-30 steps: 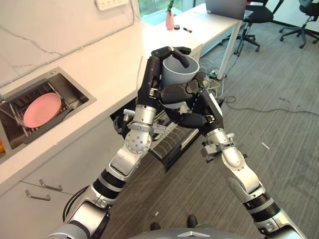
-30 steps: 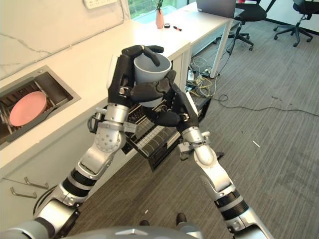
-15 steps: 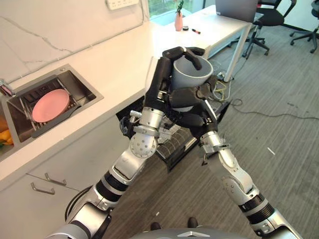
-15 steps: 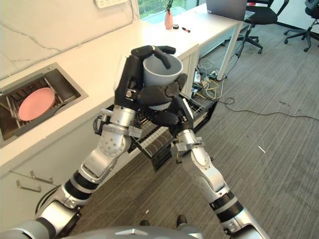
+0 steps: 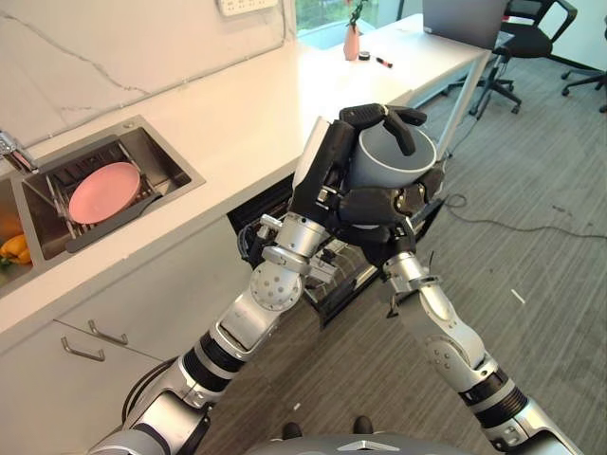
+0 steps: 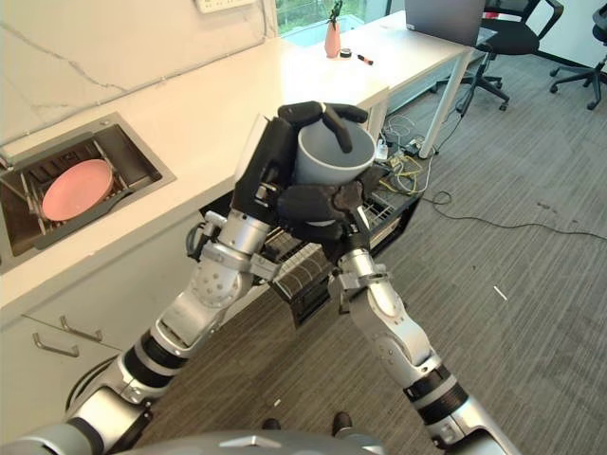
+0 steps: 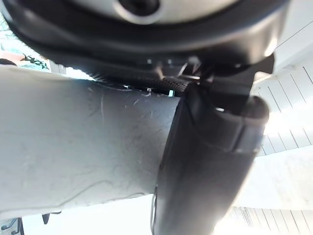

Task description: Place the dishes in the dishwasher.

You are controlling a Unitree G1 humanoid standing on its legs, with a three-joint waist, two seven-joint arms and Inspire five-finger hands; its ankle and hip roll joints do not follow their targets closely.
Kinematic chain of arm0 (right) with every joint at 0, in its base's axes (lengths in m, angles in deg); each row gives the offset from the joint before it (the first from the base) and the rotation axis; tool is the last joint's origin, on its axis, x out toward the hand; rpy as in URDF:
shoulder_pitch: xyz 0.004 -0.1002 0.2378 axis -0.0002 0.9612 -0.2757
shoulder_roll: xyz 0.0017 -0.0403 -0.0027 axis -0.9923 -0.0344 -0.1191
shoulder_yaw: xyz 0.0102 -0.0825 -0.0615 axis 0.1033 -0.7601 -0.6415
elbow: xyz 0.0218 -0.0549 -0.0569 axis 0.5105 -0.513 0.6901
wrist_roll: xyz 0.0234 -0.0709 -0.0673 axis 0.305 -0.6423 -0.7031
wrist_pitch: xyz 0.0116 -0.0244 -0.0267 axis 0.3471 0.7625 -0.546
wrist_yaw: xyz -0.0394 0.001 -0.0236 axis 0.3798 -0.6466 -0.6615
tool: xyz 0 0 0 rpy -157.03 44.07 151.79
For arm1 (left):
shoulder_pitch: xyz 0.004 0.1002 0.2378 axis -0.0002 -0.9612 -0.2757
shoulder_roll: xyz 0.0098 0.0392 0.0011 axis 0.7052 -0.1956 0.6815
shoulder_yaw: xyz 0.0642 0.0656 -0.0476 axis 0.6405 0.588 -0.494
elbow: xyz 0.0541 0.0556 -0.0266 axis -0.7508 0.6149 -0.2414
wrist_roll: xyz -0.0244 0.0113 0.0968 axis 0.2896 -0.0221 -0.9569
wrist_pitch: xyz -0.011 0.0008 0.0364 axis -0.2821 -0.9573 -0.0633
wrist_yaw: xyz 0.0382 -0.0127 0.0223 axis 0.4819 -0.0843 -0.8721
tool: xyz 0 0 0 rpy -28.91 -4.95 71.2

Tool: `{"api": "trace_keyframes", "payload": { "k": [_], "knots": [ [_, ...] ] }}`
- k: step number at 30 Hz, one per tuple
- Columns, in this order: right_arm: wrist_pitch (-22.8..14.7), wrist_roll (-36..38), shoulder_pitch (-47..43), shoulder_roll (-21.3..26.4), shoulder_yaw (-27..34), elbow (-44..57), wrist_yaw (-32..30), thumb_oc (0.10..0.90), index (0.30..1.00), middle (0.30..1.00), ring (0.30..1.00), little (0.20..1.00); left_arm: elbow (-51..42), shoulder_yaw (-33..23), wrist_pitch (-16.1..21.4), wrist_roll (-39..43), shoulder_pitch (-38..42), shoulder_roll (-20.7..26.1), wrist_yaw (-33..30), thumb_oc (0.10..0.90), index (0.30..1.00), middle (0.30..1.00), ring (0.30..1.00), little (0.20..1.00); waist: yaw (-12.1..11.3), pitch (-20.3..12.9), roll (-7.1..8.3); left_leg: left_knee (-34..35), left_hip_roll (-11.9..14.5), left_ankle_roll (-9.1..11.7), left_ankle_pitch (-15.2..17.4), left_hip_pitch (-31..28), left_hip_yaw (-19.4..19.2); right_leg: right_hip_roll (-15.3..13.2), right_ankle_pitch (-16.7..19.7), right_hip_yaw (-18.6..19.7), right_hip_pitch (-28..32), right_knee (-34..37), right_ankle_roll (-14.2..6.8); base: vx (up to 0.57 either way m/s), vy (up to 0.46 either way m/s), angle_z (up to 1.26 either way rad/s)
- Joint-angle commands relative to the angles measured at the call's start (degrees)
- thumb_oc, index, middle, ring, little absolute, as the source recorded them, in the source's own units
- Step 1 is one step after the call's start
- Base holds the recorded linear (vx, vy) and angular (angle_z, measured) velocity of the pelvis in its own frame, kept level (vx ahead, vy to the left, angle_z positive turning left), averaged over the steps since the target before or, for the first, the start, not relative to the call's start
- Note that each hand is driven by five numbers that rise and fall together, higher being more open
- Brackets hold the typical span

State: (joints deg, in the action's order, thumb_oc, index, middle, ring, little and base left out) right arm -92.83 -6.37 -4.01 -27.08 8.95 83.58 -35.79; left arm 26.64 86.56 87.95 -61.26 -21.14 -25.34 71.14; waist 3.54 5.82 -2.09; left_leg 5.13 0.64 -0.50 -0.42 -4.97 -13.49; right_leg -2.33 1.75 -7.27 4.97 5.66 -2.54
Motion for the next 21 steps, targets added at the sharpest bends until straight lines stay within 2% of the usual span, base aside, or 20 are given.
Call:
{"api": "trace_keyframes", "payload": {
  "k": [1, 4, 10, 14, 15, 21],
  "knots": [
    [-8.8, 0.2, -8.6, -4.6, 8.2, 7.2, 2.3, 0.800, 0.900, 0.900, 0.900, 0.900, 5.2, 8.1, 0.6, 0.6, -1.4, 2.0, 6.8, 0.400, 0.300, 0.300, 0.300, 0.300, -0.4, -4.8, 2.80, -0.1, 4.5, 5.2, 0.6, -1.7, -0.8, -2.3, 0.3, 1.2, 0.6, -0.7, -6.3, 0.00, 0.000, 0.00],
    [-8.7, 0.5, -8.7, -3.9, 9.3, 7.1, 2.5, 0.800, 0.900, 0.900, 0.900, 0.900, 7.5, 9.9, -0.1, 0.8, -2.9, 2.9, 10.0, 0.400, 0.300, 0.300, 0.300, 0.300, -0.3, -4.7, 2.74, -0.1, 4.6, 5.2, 0.5, -1.7, -0.8, -2.2, 0.4, 1.2, 0.5, -0.7, -6.4, 0.00, 0.000, 0.00],
    [-7.6, 0.1, -8.8, -1.5, 10.0, 7.4, 3.7, 0.800, 0.900, 0.900, 0.900, 0.900, 9.8, 9.7, -0.5, -0.4, -4.7, 4.5, 12.4, 0.400, 0.300, 0.300, 0.300, 0.300, -0.1, -4.6, 2.69, -0.1, 4.6, 5.3, 0.5, -1.7, -0.9, -2.1, 0.4, 1.1, 0.5, -0.7, -6.2, 0.00, 0.000, 0.00],
    [-6.9, -0.2, -8.3, 0.0, 10.0, 8.2, 5.2, 0.800, 0.900, 0.900, 0.900, 0.900, 10.0, 7.5, -0.1, -0.6, -6.1, 5.4, 11.3, 0.400, 0.300, 0.300, 0.300, 0.300, -0.1, -4.5, 2.78, -0.1, 4.7, 5.4, 0.4, -1.7, -0.9, -2.0, 0.4, 1.0, 0.5, -0.7, -6.1, 0.00, 0.000, 0.00],
    [-6.4, -1.1, -8.0, 1.8, 10.1, 8.7, 6.2, 0.800, 0.900, 0.900, 0.900, 0.900, 9.7, 5.0, 0.4, -2.5, -6.4, 6.3, 9.5, 0.400, 0.300, 0.300, 0.300, 0.300, -0.2, -4.6, 2.82, -0.1, 4.7, 5.6, 0.3, -1.6, -0.7, -1.9, 0.4, 0.9, 0.5, -0.7, -6.1, 0.00, 0.000, 0.00],
    [-6.2, -1.1, -7.9, 2.4, 9.7, 9.4, 7.5, 0.800, 0.900, 0.900, 0.900, 0.900, 10.2, 1.6, 0.9, -5.1, -5.2, 7.1, 6.7, 0.400, 0.300, 0.300, 0.300, 0.300, -0.2, -4.4, 2.73, -0.1, 4.9, 5.8, 0.0, -1.6, -0.6, -1.8, 0.4, 0.9, 0.5, -0.7, -6.0, 0.00, 0.000, 0.00]
  ]
}}
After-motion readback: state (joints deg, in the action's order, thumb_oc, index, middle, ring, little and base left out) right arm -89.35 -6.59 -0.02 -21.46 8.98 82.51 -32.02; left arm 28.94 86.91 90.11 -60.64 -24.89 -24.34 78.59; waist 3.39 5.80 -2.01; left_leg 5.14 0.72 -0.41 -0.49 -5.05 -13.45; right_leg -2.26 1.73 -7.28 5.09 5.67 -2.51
